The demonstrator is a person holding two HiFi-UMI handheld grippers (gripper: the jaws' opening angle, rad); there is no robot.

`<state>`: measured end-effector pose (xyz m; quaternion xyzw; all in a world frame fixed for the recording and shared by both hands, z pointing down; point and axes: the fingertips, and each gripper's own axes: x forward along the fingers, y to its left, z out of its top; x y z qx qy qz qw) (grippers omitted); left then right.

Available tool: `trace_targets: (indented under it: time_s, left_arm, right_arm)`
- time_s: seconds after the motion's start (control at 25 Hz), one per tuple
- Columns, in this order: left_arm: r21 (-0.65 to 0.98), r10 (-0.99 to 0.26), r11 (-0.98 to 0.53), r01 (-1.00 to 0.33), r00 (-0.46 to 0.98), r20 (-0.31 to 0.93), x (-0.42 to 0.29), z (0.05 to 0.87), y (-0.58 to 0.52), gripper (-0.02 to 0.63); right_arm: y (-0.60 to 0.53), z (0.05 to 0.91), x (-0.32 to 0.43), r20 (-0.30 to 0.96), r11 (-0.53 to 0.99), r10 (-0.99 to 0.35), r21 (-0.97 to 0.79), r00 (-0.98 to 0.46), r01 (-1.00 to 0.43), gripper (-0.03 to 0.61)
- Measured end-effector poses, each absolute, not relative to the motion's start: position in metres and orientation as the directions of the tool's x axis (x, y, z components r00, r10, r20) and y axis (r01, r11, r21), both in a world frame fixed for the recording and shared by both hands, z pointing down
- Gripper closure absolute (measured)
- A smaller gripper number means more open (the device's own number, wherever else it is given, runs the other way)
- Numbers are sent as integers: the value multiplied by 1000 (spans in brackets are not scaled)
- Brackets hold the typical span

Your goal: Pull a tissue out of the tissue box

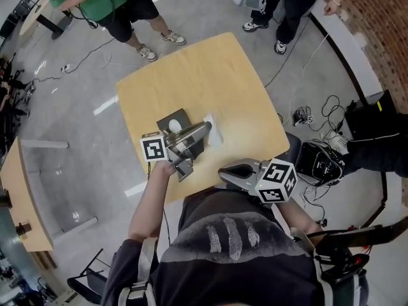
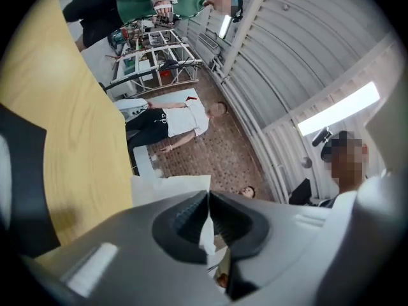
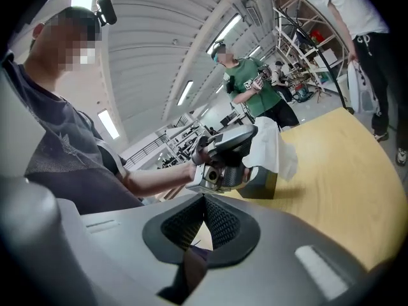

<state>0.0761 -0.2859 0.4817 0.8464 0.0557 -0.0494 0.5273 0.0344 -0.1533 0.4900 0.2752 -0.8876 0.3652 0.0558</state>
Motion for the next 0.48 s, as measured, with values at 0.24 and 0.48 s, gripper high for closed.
trace_targets:
  time_s: [0.24, 0.48]
  left_arm:
    - [946, -12, -323, 14, 1000, -19, 103, 537, -261, 603]
    - [930, -64, -310, -197, 980, 186, 85, 600, -241, 601]
  right_arm:
    - [-137, 500, 81, 279, 566, -438, -652, -854, -504, 580]
    - [-133, 503, 91, 277, 593, -379, -660, -883, -462, 580]
